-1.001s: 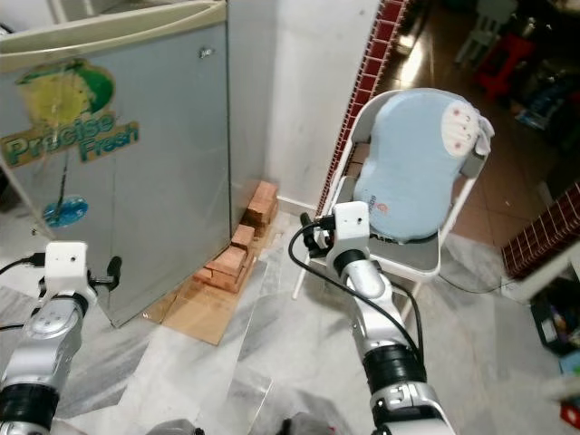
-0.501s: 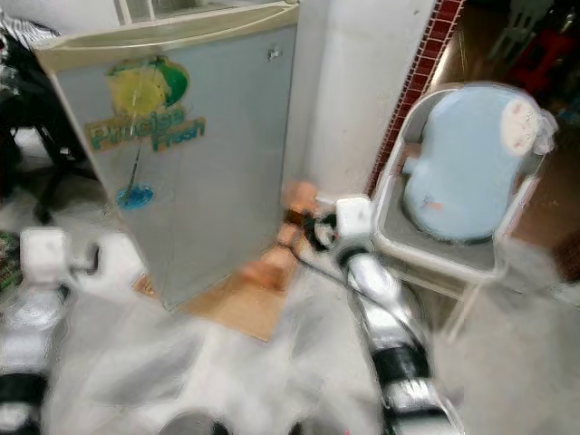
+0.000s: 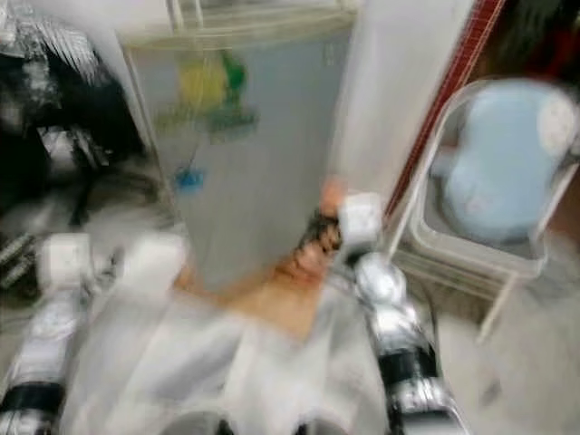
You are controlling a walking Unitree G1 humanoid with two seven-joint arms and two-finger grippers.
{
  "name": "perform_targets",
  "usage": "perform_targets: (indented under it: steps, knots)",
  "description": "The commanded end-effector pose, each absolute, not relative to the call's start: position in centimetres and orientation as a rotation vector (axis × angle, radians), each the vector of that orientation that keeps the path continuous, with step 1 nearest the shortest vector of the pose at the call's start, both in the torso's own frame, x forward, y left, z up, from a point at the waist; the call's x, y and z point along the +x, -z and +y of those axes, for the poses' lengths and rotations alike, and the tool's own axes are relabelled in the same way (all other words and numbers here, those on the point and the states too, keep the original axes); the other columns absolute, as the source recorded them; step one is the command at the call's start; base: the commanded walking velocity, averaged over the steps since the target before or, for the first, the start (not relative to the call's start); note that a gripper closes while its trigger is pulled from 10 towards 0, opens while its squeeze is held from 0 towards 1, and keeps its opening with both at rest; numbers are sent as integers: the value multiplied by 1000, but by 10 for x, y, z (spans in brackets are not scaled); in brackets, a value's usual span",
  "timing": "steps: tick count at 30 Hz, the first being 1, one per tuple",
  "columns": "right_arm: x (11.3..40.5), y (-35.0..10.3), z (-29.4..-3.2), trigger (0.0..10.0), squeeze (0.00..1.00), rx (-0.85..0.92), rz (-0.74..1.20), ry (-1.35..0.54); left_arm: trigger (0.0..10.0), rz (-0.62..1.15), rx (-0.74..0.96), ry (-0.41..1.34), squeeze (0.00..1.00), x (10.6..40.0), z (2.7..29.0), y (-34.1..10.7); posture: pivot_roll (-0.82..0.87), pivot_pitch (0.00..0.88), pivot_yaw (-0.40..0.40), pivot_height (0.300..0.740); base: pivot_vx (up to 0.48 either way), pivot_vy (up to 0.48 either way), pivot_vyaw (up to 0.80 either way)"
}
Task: Restocking fridge
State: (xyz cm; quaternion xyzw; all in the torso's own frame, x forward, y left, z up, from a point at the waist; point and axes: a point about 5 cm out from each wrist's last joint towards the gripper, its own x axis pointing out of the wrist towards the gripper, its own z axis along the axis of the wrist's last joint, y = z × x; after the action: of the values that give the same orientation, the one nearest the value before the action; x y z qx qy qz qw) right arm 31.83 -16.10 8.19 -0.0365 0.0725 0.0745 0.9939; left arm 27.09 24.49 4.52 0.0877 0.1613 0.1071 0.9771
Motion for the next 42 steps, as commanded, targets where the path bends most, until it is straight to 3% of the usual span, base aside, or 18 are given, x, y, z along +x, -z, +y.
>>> perform_targets:
  steps: [1,20,42]
  knots:
    - [323,-91,-156,10000,0,-63,115,-167,10000,286,205,-234,0,270,248,-55,67,0,-48,740,0,0,0]
    - [303,-77,-155,10000,0,-69,165,-167,10000,231,119,-200,0,260,220,-59,45,0,-47,740,0,0,-84]
    - [305,-80,-155,10000,0,-78,168,-164,10000,224,99,-148,0,261,204,-58,29,0,-46,740,0,480,-800]
